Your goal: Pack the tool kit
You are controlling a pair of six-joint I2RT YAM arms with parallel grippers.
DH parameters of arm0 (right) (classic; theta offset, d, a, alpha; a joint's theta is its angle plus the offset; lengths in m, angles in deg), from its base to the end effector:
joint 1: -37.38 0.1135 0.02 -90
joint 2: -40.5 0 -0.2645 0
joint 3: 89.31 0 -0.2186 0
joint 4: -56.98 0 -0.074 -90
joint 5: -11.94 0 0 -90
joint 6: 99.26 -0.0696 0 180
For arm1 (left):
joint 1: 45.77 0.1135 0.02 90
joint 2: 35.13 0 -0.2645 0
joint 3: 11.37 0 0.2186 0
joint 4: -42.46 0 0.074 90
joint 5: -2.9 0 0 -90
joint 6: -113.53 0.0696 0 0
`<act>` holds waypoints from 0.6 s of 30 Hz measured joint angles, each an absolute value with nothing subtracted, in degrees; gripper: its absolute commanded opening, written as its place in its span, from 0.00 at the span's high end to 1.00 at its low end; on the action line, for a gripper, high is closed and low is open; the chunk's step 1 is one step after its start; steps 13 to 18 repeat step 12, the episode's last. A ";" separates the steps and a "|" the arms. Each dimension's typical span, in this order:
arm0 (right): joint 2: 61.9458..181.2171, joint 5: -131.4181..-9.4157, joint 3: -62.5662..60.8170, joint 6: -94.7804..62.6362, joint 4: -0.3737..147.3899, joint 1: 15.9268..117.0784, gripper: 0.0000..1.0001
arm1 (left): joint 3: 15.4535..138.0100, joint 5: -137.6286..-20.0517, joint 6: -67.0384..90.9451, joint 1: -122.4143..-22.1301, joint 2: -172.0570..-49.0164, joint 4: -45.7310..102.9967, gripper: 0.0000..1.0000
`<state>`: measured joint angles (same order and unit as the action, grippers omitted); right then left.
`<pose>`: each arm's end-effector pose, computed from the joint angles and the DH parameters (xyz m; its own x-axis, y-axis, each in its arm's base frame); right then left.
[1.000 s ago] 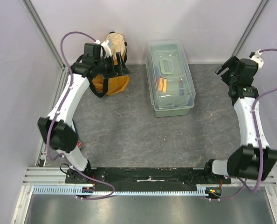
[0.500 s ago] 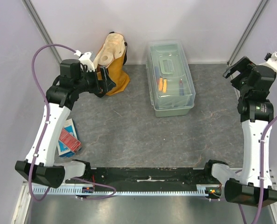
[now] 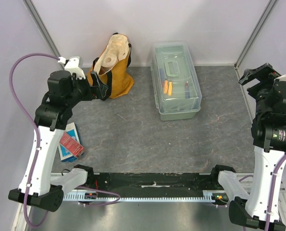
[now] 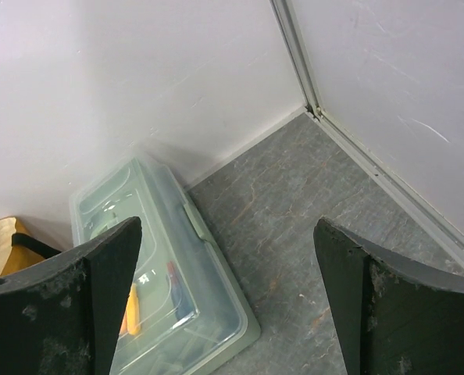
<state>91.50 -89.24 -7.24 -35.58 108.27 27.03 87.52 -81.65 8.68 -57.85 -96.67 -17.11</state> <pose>0.1399 -0.0393 0.4679 0.0954 0.4247 -0.9003 0.3616 0.8278 0.4289 0.1946 -0.0484 0.4245 -0.4329 -0.1683 -0.8856 0.1897 0.9434 -0.2720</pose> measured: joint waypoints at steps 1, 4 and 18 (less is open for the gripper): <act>91.33 -89.48 -7.24 -35.63 108.27 27.03 0.02 | 87.39 -82.24 8.68 -57.85 -95.95 -17.09 0.09; 91.50 -89.65 -7.24 -35.74 108.35 27.03 0.02 | 86.82 -83.03 8.68 -57.85 -94.33 -17.11 0.09; 92.62 -89.83 -7.21 -35.74 109.10 27.03 0.02 | 85.82 -85.19 8.68 -57.85 -93.85 -17.22 0.08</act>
